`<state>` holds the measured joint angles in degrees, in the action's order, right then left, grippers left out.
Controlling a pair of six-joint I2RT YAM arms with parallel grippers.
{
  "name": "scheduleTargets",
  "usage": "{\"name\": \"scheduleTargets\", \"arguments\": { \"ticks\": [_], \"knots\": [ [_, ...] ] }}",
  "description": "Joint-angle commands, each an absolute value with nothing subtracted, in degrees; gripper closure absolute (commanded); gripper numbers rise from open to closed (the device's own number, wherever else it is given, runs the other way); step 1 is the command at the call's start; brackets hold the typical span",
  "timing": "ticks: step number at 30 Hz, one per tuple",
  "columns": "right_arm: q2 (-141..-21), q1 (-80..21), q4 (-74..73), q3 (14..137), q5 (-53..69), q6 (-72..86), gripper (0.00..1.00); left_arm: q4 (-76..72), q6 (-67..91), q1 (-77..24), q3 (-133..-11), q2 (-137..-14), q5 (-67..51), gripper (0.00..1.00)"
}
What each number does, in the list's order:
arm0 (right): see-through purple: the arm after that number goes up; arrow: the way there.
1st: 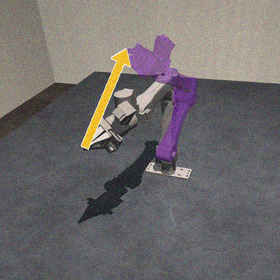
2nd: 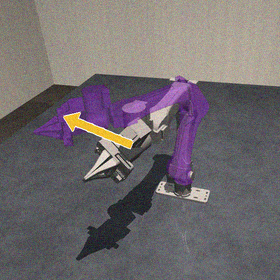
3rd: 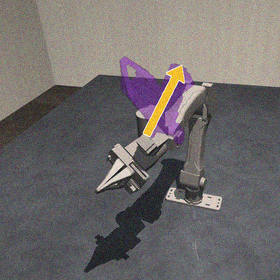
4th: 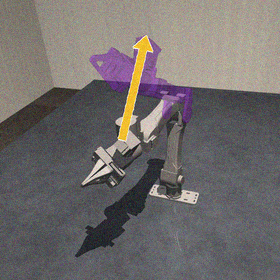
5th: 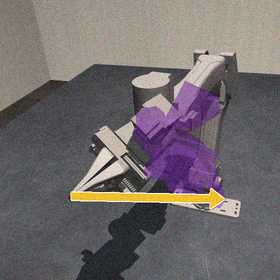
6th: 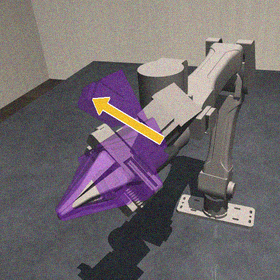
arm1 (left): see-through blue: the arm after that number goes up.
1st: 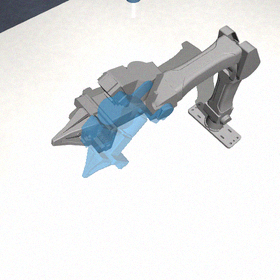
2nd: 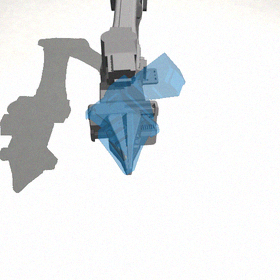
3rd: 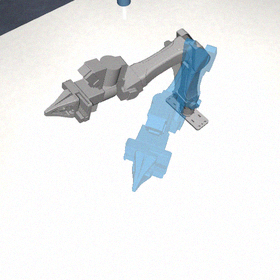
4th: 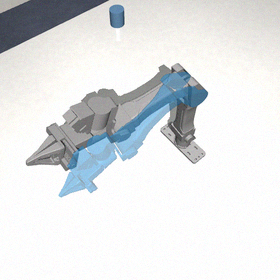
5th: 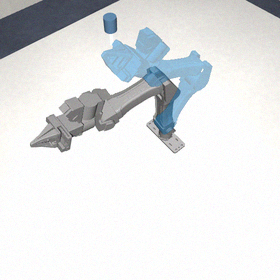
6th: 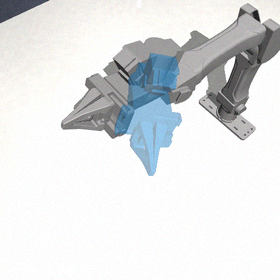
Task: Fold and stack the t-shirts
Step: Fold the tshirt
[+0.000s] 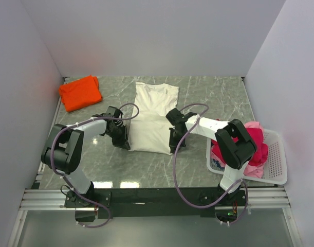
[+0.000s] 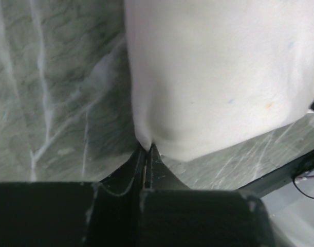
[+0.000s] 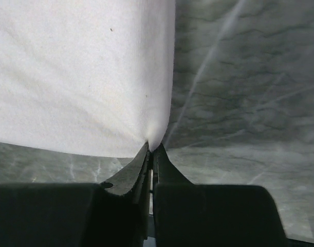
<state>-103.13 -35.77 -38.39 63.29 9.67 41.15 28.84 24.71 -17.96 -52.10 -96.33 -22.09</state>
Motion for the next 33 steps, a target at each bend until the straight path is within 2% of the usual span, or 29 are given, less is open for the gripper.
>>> {"name": "scheduleTargets", "arguments": {
  "ticks": [1,21,33],
  "knots": [
    [-99.76,-36.04,-44.03,62.14,3.61,41.13,1.0,33.83,23.81,-18.28,-51.94,-94.4,-14.94,1.0],
    [-91.15,-37.0,-51.06,61.61,2.11,41.4,1.0,42.97,24.0,-18.28,-54.49,-85.26,-15.2,1.0],
    [-81.23,-45.6,-59.94,62.31,0.44,49.82,1.0,52.64,24.78,-18.28,-56.86,-74.36,-16.87,1.0]
  ]
}}
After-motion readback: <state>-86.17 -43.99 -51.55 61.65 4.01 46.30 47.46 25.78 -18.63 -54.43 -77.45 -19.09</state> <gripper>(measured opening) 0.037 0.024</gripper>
